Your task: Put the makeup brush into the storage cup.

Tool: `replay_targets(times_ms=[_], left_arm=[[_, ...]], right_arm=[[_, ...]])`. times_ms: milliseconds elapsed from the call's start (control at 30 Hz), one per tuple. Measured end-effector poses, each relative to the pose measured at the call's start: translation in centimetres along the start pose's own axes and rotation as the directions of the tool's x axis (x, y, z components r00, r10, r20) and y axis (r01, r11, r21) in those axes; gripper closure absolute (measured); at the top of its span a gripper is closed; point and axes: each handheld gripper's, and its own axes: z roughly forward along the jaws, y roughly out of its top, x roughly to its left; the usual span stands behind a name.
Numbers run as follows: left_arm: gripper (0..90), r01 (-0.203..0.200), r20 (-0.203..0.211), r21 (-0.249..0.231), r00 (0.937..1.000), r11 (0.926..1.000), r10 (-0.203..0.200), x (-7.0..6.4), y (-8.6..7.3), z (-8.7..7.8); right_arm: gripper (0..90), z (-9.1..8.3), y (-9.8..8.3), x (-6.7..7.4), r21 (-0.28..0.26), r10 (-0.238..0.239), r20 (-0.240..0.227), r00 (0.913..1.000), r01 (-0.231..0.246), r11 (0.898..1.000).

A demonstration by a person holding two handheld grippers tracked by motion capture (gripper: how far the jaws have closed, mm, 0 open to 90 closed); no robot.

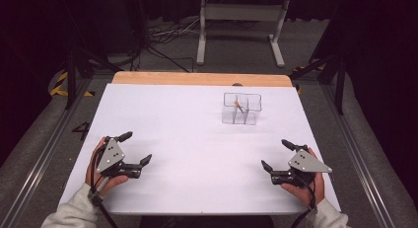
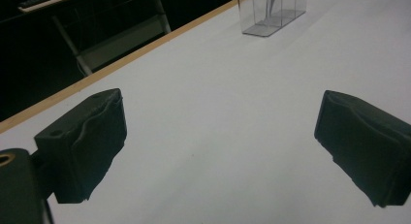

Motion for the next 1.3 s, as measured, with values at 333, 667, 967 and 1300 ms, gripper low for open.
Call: replay_targets(times_ms=[333, 667, 967, 1300], left_arm=[[5.2, 0.055, -0.003, -0.037, 0.9985, 0.9978, -0.055, -0.2, -1.1, -2.0], [5.1, 0.057, 0.001, -0.042, 0.9984, 0.9975, -0.057, -0.6, -1.2, -1.7], [5.3, 0.068, -0.002, -0.075, 0.9976, 0.9948, -0.069, -0.7, -0.8, -2.0], [5.4, 0.063, 0.015, -0.103, 0.998, 0.9927, -0.062, -1.0, -0.6, -2.0]], right_arm=[[3.8, -0.4, 0.0, -0.3, -0.032, 0.017, 0.06, 0.998, -0.015, 0.999], [3.8, -0.8, -0.3, -0.7, -0.064, 0.056, 0.102, 0.9932, -0.05, 0.997], [3.8, -0.5, -0.2, -0.1, -0.054, 0.03, 0.064, 0.9975, -0.027, 0.998], [4.1, -0.8, 0.0, 0.6, -0.051, 0.005, 0.06, 0.9982, -0.002, 0.999]])
